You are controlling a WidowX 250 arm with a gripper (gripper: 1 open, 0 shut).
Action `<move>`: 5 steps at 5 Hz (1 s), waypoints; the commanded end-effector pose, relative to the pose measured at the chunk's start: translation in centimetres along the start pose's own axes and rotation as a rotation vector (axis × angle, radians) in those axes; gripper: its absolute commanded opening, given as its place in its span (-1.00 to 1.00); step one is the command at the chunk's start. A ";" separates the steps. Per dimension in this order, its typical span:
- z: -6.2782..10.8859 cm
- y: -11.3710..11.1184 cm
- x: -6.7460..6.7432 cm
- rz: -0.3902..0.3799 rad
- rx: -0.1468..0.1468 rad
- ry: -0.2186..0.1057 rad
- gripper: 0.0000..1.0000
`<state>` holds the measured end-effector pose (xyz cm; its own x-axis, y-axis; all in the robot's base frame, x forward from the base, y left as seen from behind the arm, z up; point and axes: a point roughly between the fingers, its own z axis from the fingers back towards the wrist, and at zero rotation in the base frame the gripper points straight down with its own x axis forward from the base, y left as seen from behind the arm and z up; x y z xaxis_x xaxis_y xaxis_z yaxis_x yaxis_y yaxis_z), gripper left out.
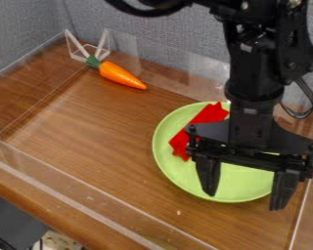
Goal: Put the red object on the right side
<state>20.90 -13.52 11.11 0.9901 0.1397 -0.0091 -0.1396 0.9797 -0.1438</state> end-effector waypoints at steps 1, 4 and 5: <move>1.7 1.1 1.2 0.029 -0.020 -0.050 1.00; 7.8 4.2 4.0 0.032 -0.012 -0.138 1.00; 7.7 4.3 4.3 0.020 0.007 -0.154 1.00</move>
<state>24.33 -7.74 16.88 0.9798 0.1754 0.0959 -0.1635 0.9791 -0.1208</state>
